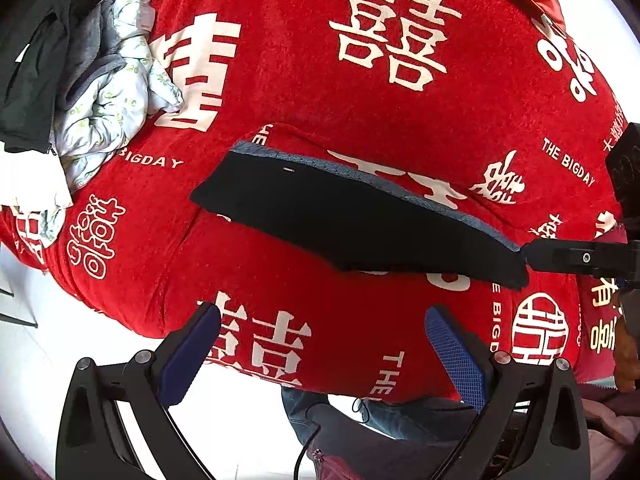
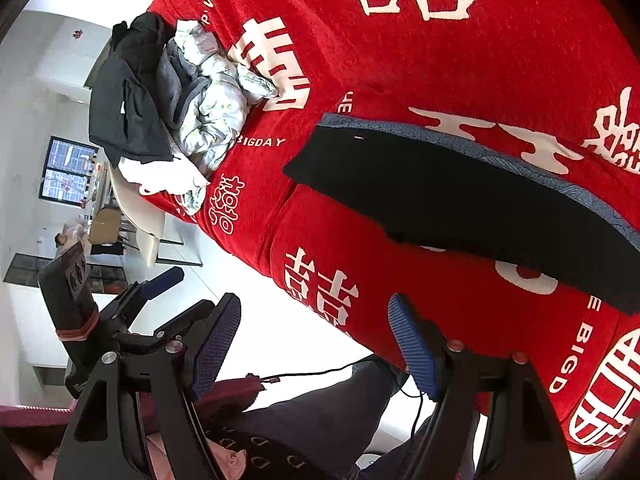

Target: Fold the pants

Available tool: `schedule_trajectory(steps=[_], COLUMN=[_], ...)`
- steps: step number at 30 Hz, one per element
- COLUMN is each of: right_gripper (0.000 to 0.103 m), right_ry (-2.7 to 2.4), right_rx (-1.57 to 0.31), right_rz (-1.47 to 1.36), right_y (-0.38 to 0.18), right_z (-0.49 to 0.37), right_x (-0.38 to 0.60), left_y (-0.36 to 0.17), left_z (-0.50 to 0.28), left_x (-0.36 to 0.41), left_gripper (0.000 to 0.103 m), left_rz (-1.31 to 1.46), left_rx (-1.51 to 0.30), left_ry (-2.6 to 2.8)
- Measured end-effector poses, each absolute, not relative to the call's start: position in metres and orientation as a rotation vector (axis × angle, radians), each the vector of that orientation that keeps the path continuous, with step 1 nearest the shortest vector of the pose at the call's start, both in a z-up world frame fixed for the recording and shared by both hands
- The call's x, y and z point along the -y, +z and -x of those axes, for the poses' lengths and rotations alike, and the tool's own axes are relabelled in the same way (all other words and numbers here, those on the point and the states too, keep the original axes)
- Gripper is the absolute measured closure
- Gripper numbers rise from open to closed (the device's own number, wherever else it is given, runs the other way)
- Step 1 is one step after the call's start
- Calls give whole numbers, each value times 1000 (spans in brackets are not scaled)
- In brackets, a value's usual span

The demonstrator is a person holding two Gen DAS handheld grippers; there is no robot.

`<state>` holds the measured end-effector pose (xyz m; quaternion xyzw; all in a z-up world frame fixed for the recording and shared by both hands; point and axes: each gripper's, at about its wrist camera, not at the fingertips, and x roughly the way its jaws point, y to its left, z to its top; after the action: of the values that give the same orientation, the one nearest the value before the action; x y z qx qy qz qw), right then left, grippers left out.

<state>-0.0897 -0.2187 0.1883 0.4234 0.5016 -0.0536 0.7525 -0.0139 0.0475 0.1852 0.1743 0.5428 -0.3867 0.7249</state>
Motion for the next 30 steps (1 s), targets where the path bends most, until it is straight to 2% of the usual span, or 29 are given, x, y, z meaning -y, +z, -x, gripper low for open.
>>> schedule_trajectory(steps=[30], right_gripper=[24], right_ry=[-116], right_rx=[-1089], right_rz=[-930], right_y=[189], right_z=[88], right_x=[225], left_y=[188], left_z=[12], left_x=[-47], left_gripper=[0], left_rz=[-397], left_rx=[-1182], left_ry=[-841])
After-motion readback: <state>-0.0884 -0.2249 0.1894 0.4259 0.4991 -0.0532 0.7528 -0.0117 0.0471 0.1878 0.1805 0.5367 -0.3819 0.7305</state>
